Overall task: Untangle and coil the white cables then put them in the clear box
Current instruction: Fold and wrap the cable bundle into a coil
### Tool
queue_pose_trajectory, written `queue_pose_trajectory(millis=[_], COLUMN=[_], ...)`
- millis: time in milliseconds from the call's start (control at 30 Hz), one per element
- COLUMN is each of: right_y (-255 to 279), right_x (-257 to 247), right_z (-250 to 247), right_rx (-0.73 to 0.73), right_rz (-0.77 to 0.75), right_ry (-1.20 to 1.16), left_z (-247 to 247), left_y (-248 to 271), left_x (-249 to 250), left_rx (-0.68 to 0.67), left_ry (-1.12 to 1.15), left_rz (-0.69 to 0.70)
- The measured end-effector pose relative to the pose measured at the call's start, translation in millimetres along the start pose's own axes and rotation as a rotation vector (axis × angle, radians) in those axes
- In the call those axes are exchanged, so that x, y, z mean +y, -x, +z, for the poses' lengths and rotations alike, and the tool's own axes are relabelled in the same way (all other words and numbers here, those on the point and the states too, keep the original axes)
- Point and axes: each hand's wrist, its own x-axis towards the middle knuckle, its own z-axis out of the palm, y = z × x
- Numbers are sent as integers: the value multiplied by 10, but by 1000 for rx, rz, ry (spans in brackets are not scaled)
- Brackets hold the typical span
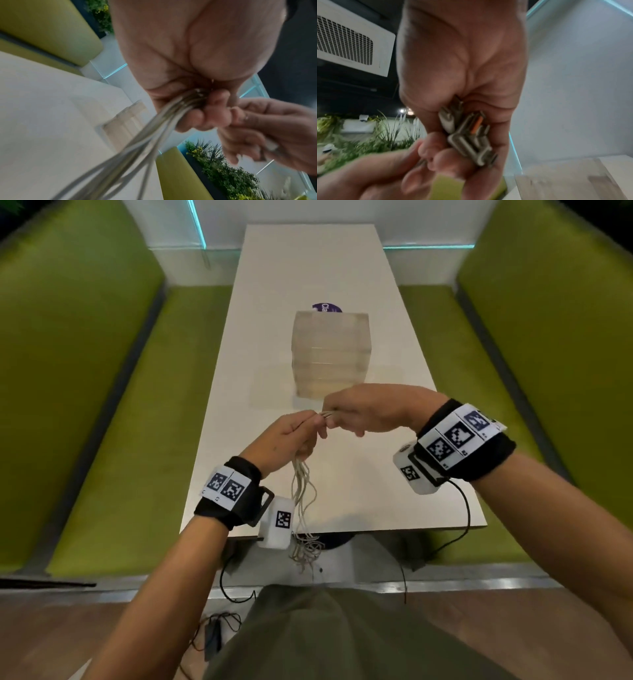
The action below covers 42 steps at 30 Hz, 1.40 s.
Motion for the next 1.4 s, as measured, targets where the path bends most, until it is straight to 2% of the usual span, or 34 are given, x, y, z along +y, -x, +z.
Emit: queue_pose_trajectory(millis=[100,233,367,533,600,733,833,933,1133,1267,1400], right_y=[105,324,423,403,383,255,221,297,447,456,432], right_x=[-54,-127,-137,-102,-110,-175,-215,-213,-148,-126,-183], right_z=[-255,-576,-734,-640,-564,-350,-352,-492,-697,-674,-629], right_rx=[155,288,411,343,290,215,254,302,428,429,322], right_rz=[-87,-102,-108,-40,-32,-58,-56,-42,-32,-14,-30], right_ry=[134,160,162,128,134,151,178,165,108,80,154], left_z=[152,406,503,287,143,109,241,357,442,361,216], left_y=[47,131,186,201,167,7,-80,-75,-34,-62,-99], left_x=[-107,-263,-423,-477,-370,102,301,277,93,183,431], left_rx=[15,45,1,-22,72,195,225,256,173,150,223], left_ry=[48,134,137,27,83,113,152,189,178,250,386], left_rz=[11,31,-41,-35,-36,120,148,154,129,118,189])
